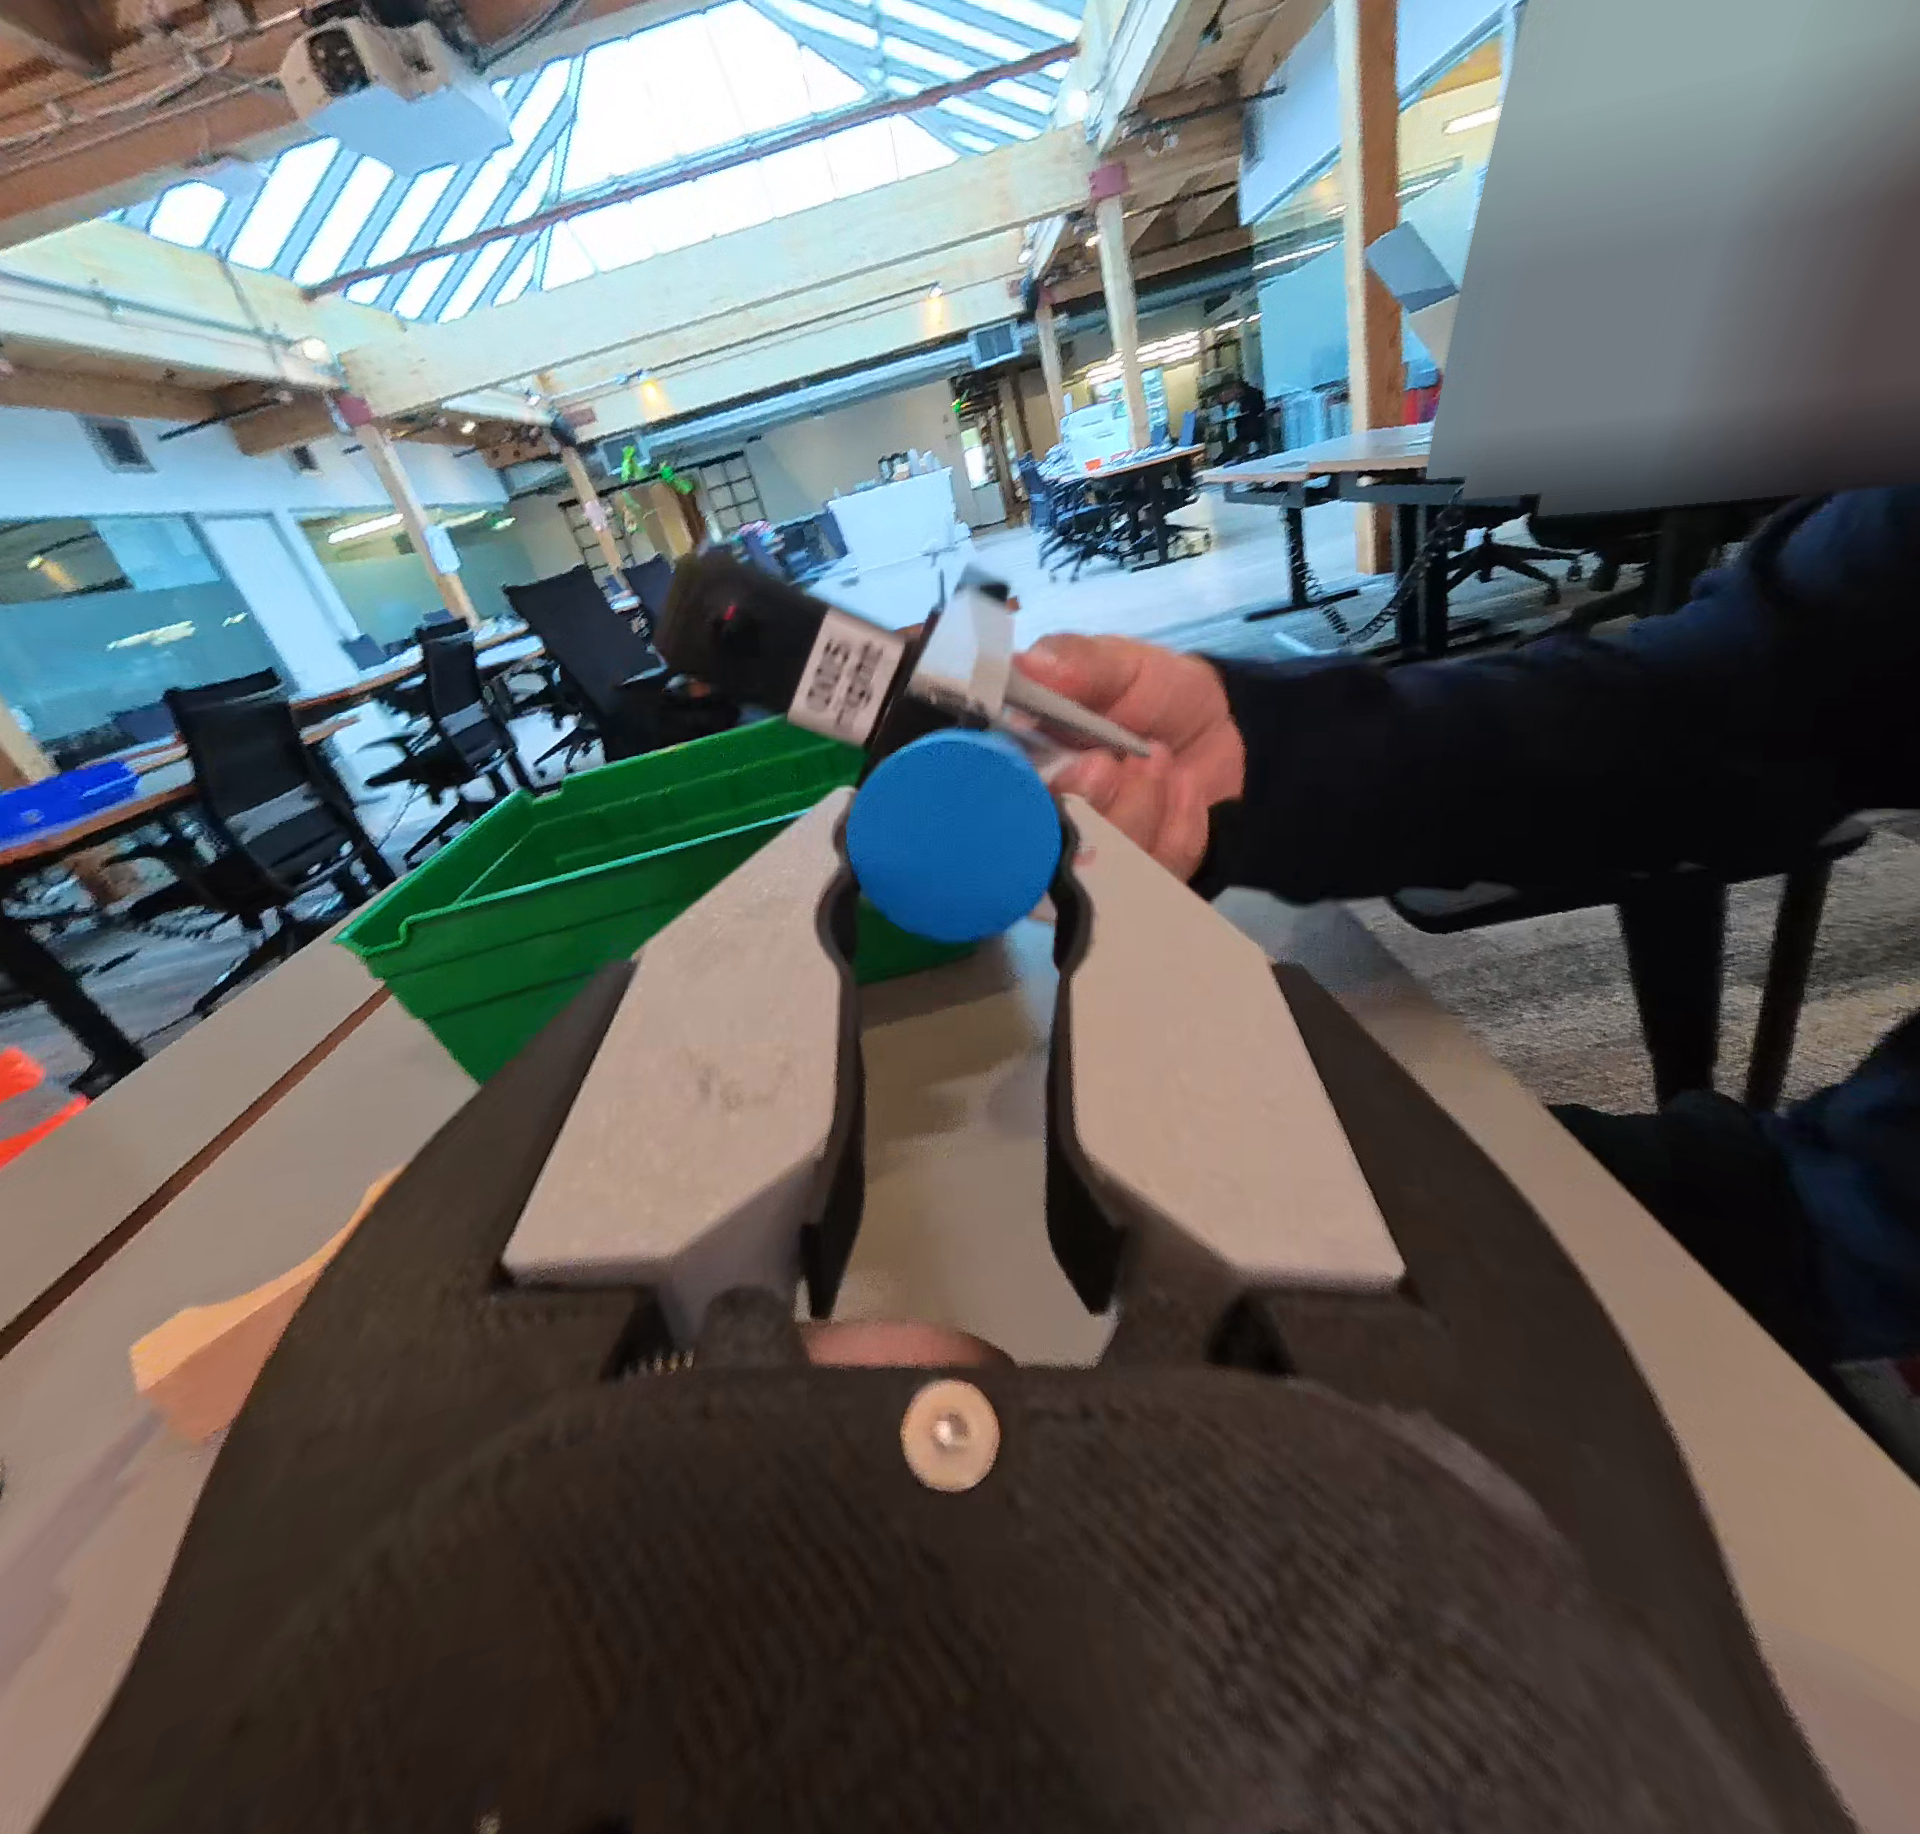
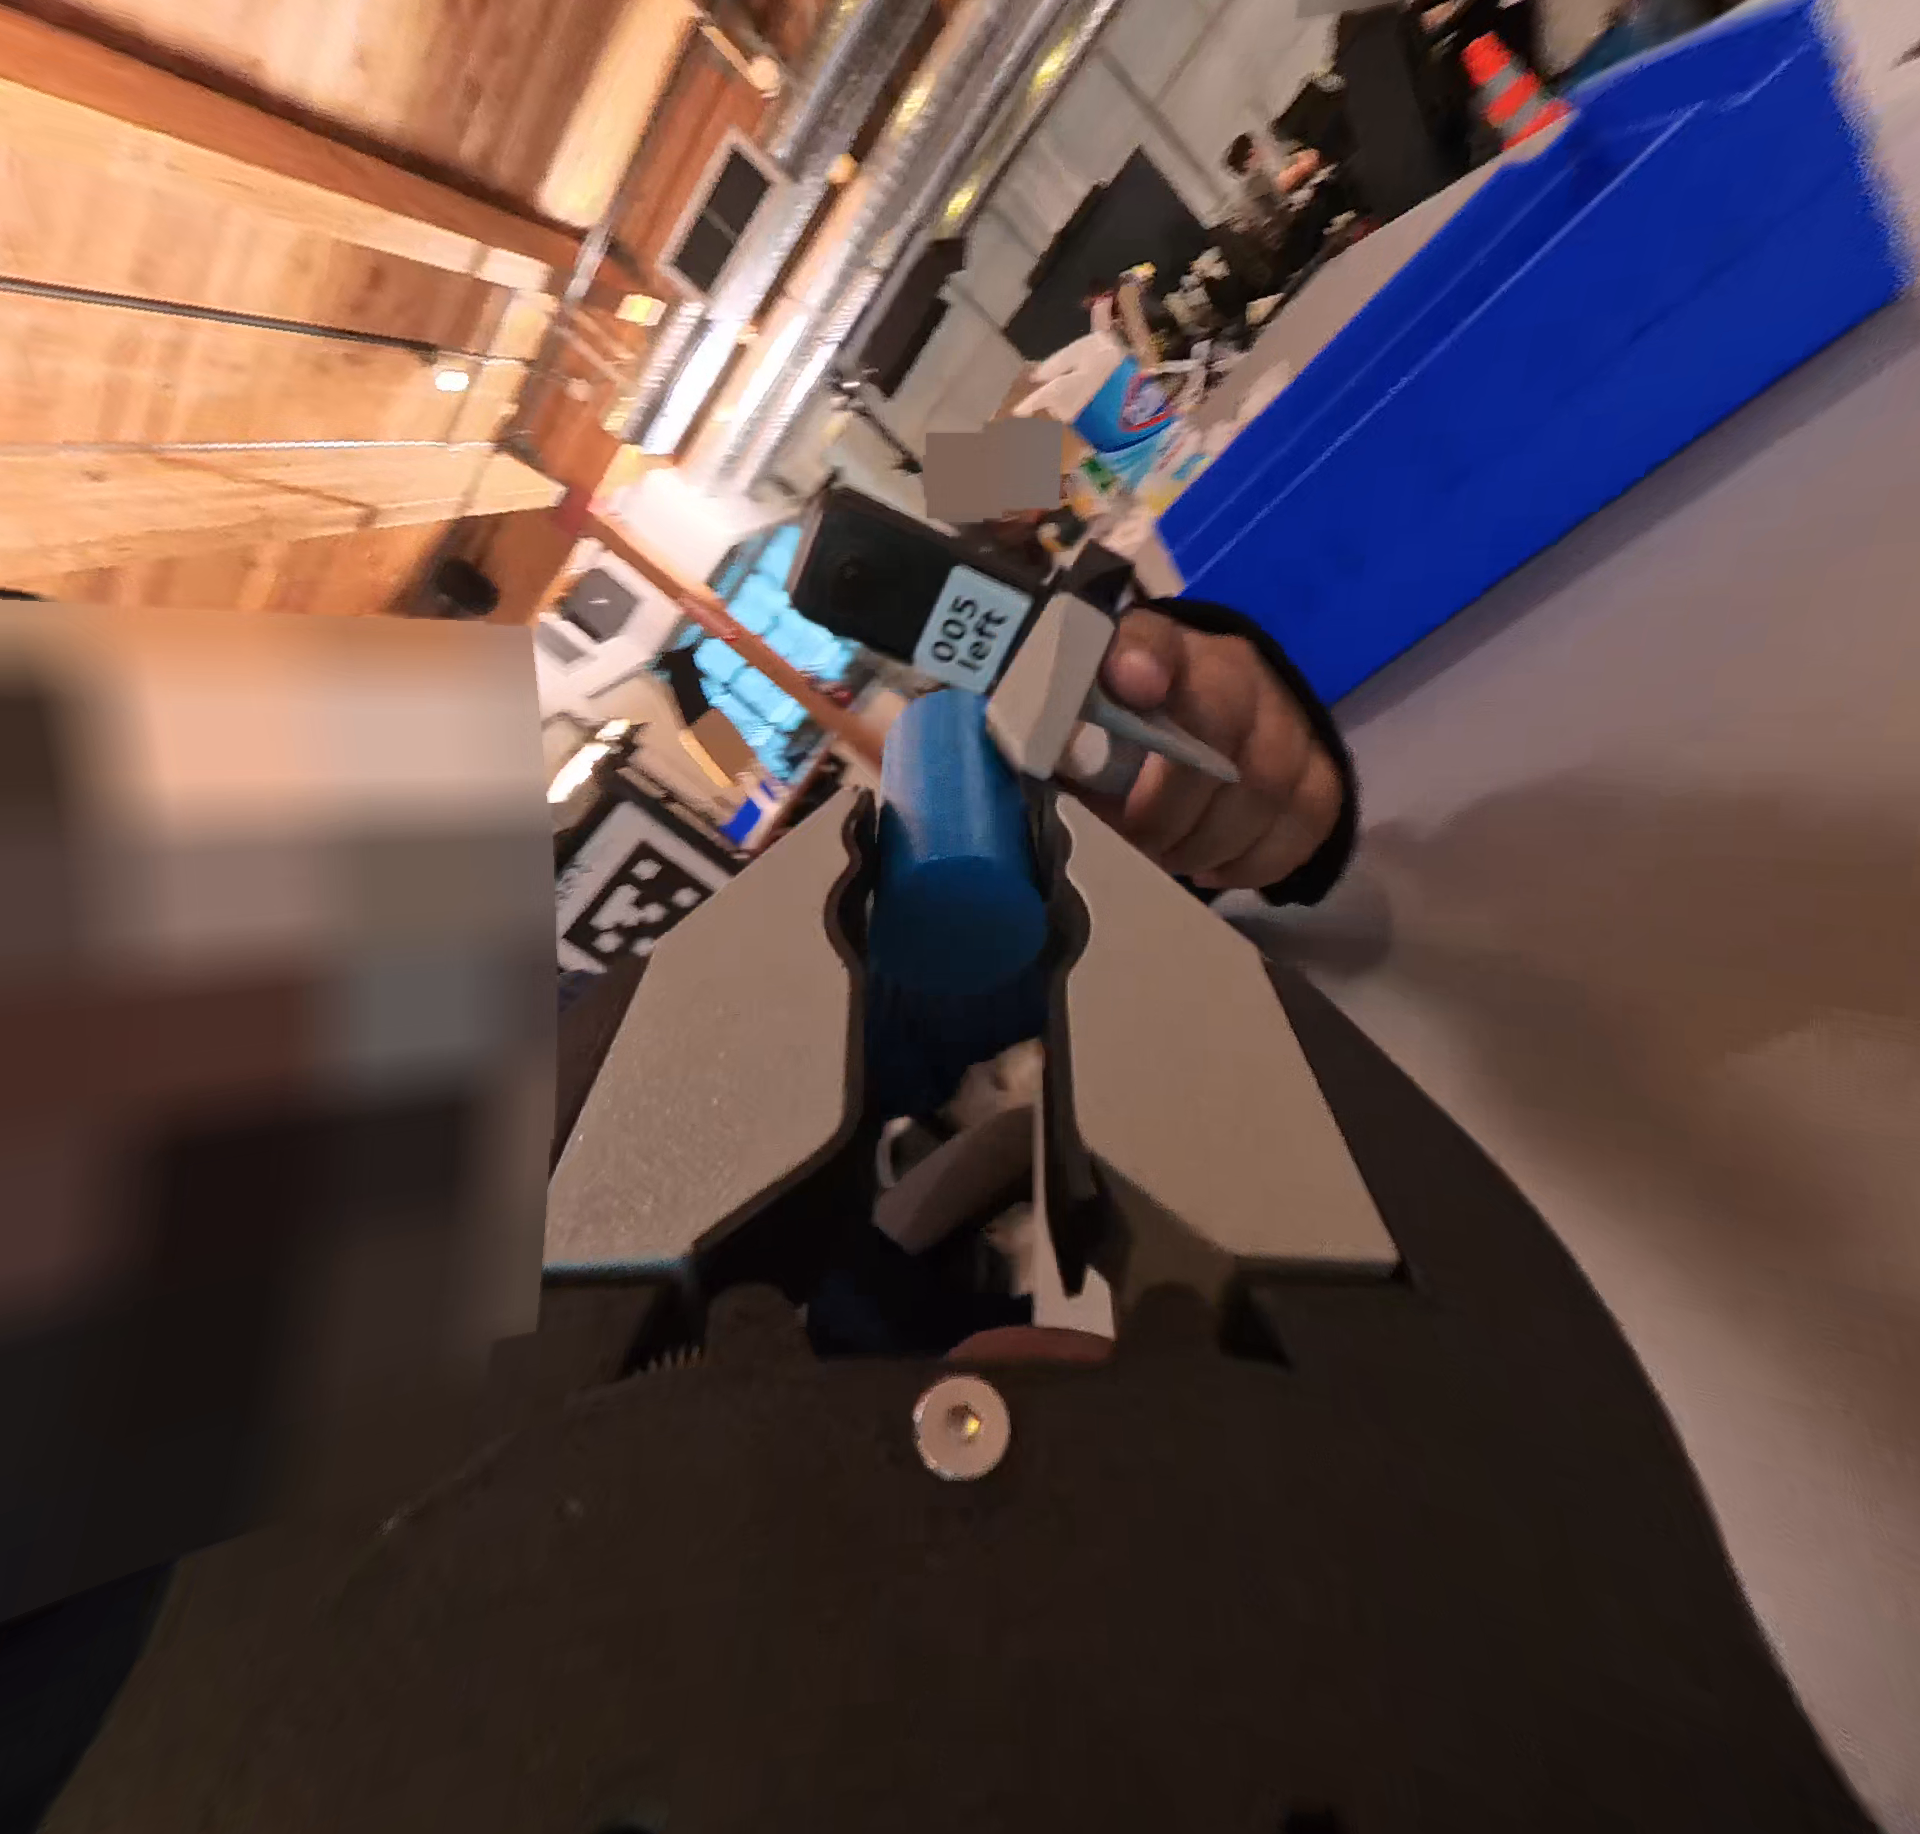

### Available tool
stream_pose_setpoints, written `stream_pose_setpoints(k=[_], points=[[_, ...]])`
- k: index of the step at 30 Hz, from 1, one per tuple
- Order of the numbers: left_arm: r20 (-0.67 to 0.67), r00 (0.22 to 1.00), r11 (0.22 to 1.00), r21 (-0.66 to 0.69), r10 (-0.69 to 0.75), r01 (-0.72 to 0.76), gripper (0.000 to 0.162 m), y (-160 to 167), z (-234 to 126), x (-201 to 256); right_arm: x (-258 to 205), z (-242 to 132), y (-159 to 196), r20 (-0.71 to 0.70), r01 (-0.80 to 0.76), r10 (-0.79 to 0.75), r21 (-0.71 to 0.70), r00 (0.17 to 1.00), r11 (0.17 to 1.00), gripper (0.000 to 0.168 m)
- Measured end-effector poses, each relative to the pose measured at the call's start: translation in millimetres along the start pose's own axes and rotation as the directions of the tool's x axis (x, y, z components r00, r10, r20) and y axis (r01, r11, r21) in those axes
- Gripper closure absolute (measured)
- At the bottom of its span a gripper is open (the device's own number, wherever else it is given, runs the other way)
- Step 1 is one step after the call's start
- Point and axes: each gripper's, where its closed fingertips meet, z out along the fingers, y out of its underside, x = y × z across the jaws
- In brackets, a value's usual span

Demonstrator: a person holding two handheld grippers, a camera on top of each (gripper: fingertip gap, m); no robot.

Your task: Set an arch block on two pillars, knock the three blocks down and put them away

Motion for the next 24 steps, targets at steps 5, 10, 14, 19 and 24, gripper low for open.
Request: stream_pose_setpoints(k=[5,10,14,19,24], points=[[0.279,0.96,0.987,-0.151,-0.011,0.055,0.141,37,-2,-49,17,-74,-64,-0.378,0.186,-0.139,0.091,0.915,0.978,0.14],[0.406,0.899,0.894,-0.324,-0.164,0.31,0.143,87,-14,-71,74,-242,-116,-0.915,0.319,-0.216,-0.105,0.339,0.942,0.14],[0.562,0.808,0.74,-0.465,-0.178,0.487,0.13,133,-35,-85,122,-281,-83,-0.951,0.087,-0.233,-0.219,0.202,0.972,0.135],[0.633,0.753,0.621,-0.521,-0.18,0.586,0.1,161,-48,-86,74,-183,-124,-0.865,0.379,-0.467,-0.376,0.184,0.845,0.13],[0.671,0.719,0.617,-0.491,-0.182,0.615,0.089,164,-52,-92,163,-93,-115,-0.765,0.11,-0.611,-0.602,0.205,0.791,0.112]])
